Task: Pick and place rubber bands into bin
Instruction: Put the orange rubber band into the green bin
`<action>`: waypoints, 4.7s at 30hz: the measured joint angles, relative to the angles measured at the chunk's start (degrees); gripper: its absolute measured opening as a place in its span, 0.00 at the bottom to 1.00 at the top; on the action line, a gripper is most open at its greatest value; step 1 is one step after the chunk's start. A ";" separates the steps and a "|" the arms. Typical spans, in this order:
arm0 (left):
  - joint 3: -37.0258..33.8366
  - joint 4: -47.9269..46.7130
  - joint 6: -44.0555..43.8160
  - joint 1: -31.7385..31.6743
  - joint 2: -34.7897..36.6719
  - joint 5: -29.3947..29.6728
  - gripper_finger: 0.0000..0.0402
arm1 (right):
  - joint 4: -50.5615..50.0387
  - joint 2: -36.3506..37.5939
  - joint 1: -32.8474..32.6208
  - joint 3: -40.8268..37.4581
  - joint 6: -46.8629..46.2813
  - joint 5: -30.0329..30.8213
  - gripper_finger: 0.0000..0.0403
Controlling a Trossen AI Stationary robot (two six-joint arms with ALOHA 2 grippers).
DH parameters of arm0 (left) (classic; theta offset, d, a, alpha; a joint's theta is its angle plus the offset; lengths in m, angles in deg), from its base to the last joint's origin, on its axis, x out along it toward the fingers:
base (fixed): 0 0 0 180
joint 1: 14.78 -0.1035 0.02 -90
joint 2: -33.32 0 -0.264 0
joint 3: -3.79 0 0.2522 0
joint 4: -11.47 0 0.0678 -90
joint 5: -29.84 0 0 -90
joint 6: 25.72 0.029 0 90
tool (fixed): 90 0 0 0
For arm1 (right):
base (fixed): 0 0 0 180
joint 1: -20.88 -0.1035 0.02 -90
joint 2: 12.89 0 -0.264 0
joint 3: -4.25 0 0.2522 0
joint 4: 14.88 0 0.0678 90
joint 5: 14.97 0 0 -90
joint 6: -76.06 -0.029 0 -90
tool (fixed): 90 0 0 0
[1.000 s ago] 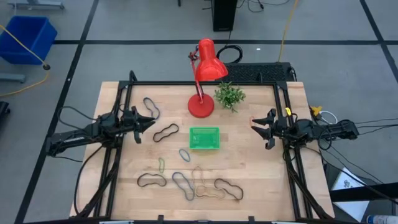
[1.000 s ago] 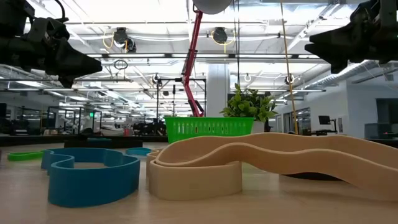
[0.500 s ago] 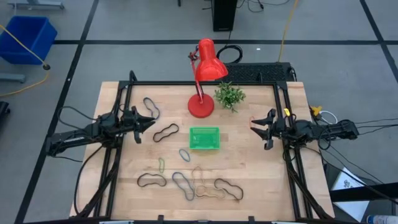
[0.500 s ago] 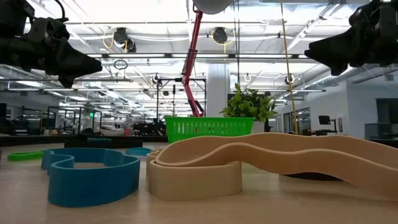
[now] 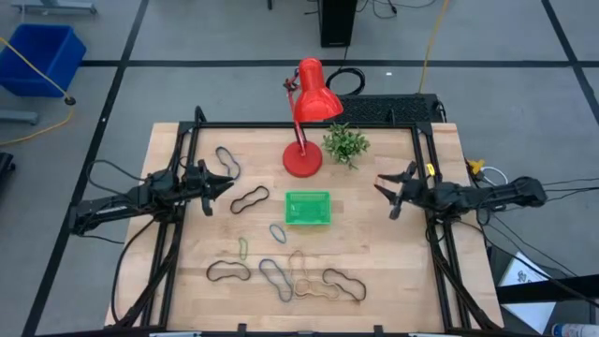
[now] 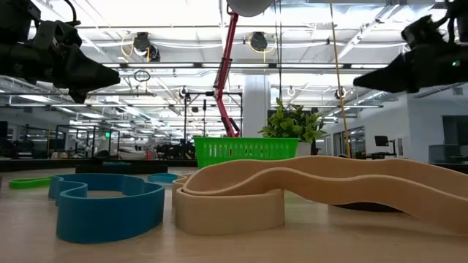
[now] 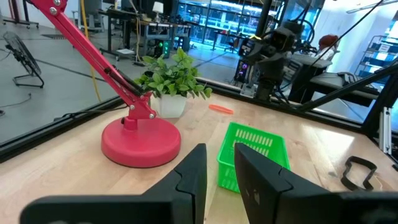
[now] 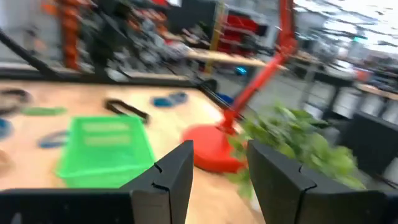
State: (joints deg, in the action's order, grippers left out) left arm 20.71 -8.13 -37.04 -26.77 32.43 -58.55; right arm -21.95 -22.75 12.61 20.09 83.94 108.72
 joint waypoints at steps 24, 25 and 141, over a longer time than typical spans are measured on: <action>-0.02 0.36 0.02 0.02 -0.02 0.03 0.22 | -28.13 -37.86 0.54 35.13 -29.60 6.64 0.36; -0.02 0.37 0.02 0.02 -0.02 0.03 0.22 | -31.35 -38.43 0.70 36.71 -32.46 6.54 0.36; 0.04 0.52 0.02 0.02 -0.01 0.03 0.22 | -4.20 -70.08 4.66 55.53 -16.49 -30.90 0.00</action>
State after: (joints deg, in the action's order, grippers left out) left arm 20.76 -7.61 -37.03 -26.75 32.42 -58.53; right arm -26.15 -92.83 17.26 75.62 67.45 77.82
